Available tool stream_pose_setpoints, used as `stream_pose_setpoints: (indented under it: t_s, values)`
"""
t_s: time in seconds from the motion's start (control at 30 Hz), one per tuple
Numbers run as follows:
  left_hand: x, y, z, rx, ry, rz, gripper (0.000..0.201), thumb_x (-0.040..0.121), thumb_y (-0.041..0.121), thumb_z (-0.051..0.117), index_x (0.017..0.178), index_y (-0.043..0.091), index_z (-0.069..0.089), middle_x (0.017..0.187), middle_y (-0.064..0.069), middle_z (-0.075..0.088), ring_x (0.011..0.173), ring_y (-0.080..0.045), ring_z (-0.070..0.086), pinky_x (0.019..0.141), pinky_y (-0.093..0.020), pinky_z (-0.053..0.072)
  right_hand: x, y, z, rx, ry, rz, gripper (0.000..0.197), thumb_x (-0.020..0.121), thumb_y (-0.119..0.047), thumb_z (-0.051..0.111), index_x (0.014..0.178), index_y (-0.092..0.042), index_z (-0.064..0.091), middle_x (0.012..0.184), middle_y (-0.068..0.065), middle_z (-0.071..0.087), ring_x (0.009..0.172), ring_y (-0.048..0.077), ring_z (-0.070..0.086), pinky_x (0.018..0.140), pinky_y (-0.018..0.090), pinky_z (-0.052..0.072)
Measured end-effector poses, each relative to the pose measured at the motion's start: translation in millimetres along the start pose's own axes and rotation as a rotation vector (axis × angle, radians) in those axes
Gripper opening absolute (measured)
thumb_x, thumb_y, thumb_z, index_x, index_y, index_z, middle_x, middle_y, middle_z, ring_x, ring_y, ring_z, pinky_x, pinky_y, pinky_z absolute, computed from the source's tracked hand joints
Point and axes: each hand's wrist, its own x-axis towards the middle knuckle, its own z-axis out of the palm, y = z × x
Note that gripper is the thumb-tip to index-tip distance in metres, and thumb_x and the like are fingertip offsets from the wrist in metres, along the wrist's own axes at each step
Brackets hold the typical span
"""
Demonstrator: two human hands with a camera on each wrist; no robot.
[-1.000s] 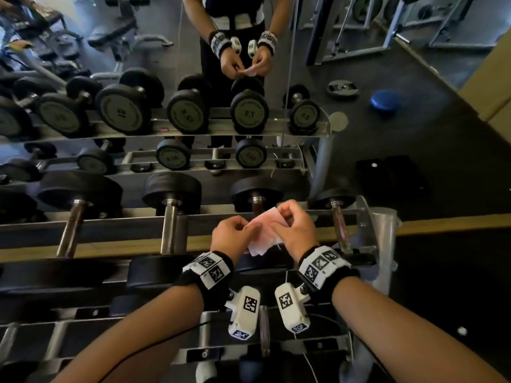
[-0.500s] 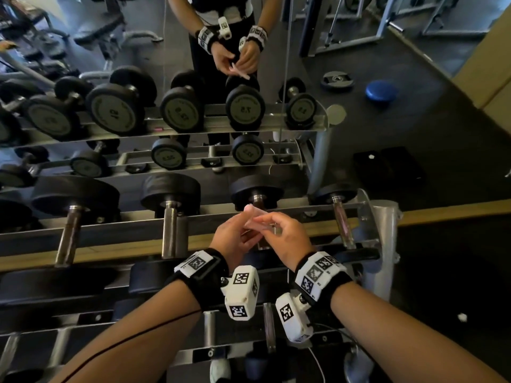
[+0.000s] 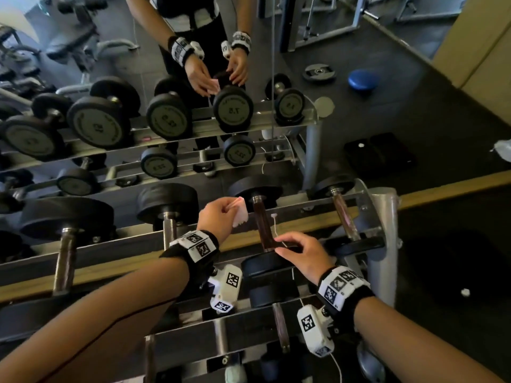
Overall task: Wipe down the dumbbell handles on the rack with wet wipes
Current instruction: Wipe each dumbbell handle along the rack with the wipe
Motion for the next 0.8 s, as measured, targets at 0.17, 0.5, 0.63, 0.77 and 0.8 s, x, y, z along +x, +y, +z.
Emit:
stream_pose_setpoints:
  t_s: [0.17, 0.5, 0.63, 0.77, 0.8]
  values:
    - [19, -2, 8, 0.286, -0.025, 0.043, 0.018, 0.097, 0.029, 0.056, 0.111, 0.027, 0.067, 0.095, 0.003, 0.067, 0.084, -0.015, 0.057, 0.075, -0.027, 0.043, -8, 21, 6, 0.173, 0.118, 0.14, 0.028, 0.08, -0.03, 0.079, 0.106, -0.024, 0.07, 0.11, -0.007, 0.069, 0.107, 0.007, 0.062, 0.095, 0.022, 0.045]
    - [12, -4, 41, -0.101, -0.175, -0.09, 0.023, 0.086, 0.045, 0.073, 0.086, 0.023, 0.081, 0.072, -0.007, 0.072, 0.065, -0.011, 0.059, 0.068, -0.022, 0.05, -16, 29, 17, 0.304, 0.167, 0.175, 0.03, 0.086, -0.028, 0.074, 0.114, -0.02, 0.067, 0.105, -0.011, 0.067, 0.092, -0.008, 0.062, 0.076, 0.005, 0.046]
    - [-3, -18, 47, -0.229, -0.241, -0.183, 0.023, 0.085, 0.043, 0.075, 0.086, 0.02, 0.08, 0.073, -0.003, 0.074, 0.067, -0.01, 0.064, 0.073, -0.024, 0.055, -18, 27, 19, 0.326, 0.183, 0.181, 0.03, 0.087, -0.028, 0.073, 0.115, -0.021, 0.067, 0.104, -0.011, 0.067, 0.091, -0.009, 0.062, 0.076, 0.005, 0.046]
    - [-19, -30, 46, -0.294, -0.403, -0.248, 0.016, 0.085, 0.026, 0.078, 0.071, 0.018, 0.079, 0.066, -0.001, 0.072, 0.06, -0.008, 0.064, 0.061, -0.019, 0.054, -19, 28, 19, 0.329, 0.154, 0.191, 0.027, 0.087, -0.031, 0.072, 0.113, -0.028, 0.065, 0.108, -0.009, 0.067, 0.1, 0.002, 0.063, 0.085, 0.014, 0.049]
    - [-20, -31, 44, -0.31, -0.419, -0.267, 0.014, 0.085, 0.019, 0.077, 0.071, 0.018, 0.079, 0.069, -0.002, 0.074, 0.061, -0.009, 0.066, 0.06, -0.02, 0.056, -19, 28, 19, 0.33, 0.149, 0.191, 0.027, 0.087, -0.032, 0.072, 0.113, -0.029, 0.065, 0.109, -0.008, 0.067, 0.103, 0.006, 0.063, 0.089, 0.019, 0.049]
